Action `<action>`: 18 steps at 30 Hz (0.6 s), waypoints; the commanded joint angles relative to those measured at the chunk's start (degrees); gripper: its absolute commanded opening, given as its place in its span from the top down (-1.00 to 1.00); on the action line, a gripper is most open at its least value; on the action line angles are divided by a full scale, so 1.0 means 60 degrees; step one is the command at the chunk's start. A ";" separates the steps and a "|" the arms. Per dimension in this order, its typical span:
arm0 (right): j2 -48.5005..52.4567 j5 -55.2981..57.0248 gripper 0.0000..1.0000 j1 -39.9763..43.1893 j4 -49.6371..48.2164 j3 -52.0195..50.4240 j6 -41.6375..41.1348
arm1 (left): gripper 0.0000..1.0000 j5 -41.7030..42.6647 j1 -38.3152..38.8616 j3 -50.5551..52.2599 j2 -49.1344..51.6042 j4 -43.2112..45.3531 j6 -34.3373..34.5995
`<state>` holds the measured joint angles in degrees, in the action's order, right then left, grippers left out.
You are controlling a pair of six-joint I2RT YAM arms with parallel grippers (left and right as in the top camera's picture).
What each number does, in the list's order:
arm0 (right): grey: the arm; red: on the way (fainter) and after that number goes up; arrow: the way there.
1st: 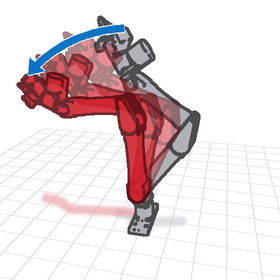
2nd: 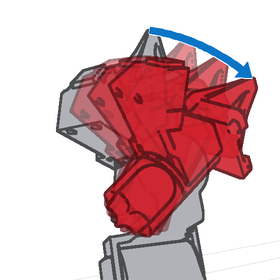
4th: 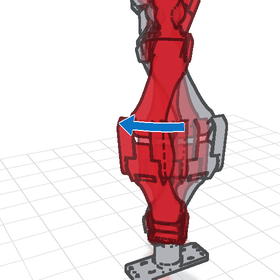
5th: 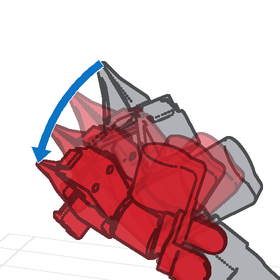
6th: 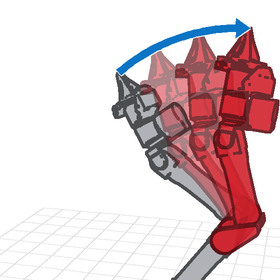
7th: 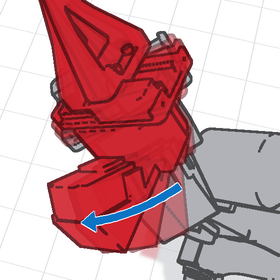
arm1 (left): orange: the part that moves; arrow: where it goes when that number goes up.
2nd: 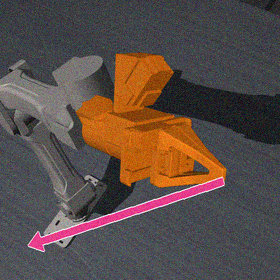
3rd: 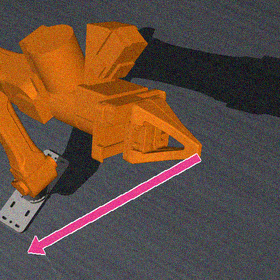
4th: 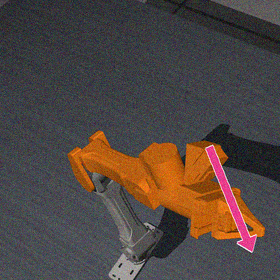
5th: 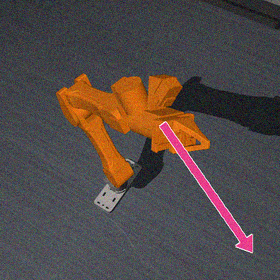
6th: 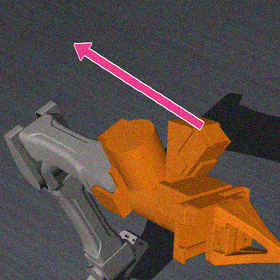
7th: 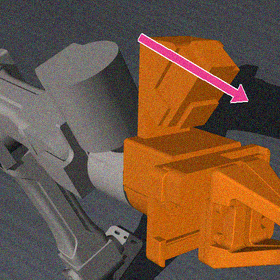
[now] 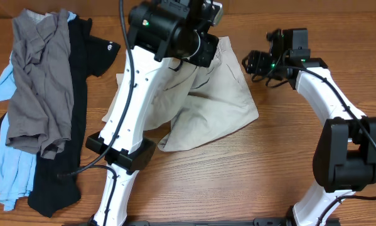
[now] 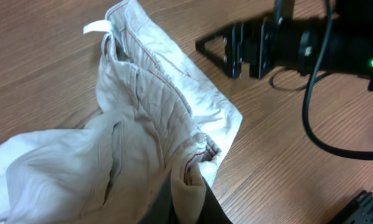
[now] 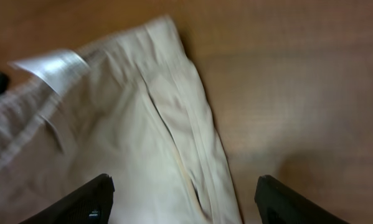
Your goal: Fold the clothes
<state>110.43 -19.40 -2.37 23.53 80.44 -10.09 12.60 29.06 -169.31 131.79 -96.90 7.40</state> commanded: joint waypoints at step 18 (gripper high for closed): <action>0.1242 -0.1519 -0.65 0.0470 -0.2102 0.0113 0.0146 | 0.92 0.0517 0.2798 0.0240 -0.0488 0.0015 0.0561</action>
<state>119.46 -22.92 -2.11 11.42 80.47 -9.26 13.93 43.86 -167.92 131.79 -96.90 9.54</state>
